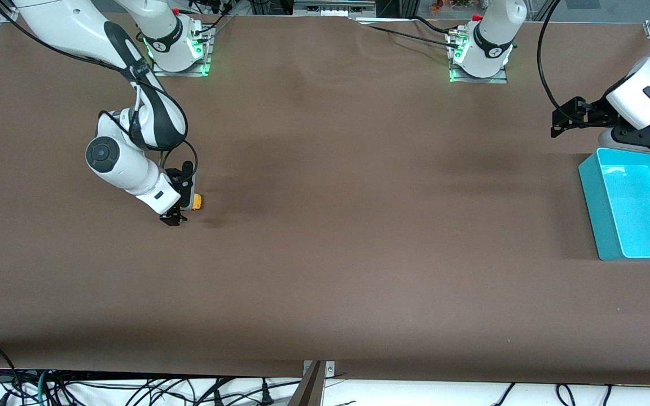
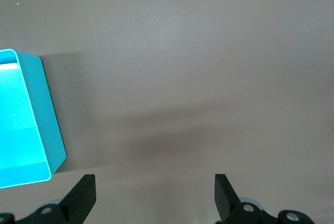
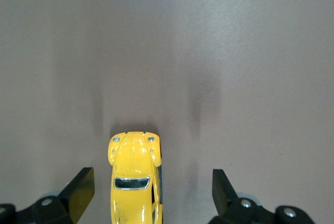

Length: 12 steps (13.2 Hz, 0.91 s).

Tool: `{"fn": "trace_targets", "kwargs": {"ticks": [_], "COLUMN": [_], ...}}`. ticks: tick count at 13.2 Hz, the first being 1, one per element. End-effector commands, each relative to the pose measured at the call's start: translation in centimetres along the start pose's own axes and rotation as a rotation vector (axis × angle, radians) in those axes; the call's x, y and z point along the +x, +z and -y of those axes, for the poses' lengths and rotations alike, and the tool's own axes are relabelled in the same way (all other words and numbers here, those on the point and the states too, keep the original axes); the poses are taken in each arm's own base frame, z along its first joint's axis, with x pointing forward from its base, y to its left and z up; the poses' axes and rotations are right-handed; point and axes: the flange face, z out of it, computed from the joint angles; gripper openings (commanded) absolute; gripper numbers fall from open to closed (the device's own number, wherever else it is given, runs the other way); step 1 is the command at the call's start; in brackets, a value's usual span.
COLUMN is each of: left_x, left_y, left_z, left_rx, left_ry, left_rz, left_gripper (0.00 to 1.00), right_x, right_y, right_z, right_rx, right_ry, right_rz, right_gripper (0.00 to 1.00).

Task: Wind and store yellow beetle car
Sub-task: 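Close the right gripper on the yellow car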

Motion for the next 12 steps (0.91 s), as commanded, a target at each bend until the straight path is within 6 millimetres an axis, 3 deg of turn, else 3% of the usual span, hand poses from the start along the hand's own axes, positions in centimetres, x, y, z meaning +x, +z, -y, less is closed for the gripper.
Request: {"fn": "trace_targets", "kwargs": {"ticks": [1,6,9,12], "left_x": [0.0,0.0,0.0,0.0], "left_y": [-0.6,-0.6,-0.6,-0.6], "left_z": [0.2,0.2,0.3,0.2], "left_rx": [-0.009,-0.009,-0.009,-0.009], "left_ry": [0.012,0.012,0.011,0.012], "left_rz": [0.003,0.003,0.003,0.003], "left_gripper": [1.0,1.0,1.0,1.0], "right_x": [-0.8,-1.6,-2.2,-2.8], "right_y": [1.0,2.0,2.4,2.2], "right_z": [1.3,2.3,2.9,2.9], "right_rx": [-0.004,-0.02,-0.007,-0.012], "right_ry": [-0.016,-0.007,-0.015,-0.02], "right_rz": [-0.005,-0.005,-0.002,-0.002], "right_gripper": [1.0,0.98,0.86,0.65]}}
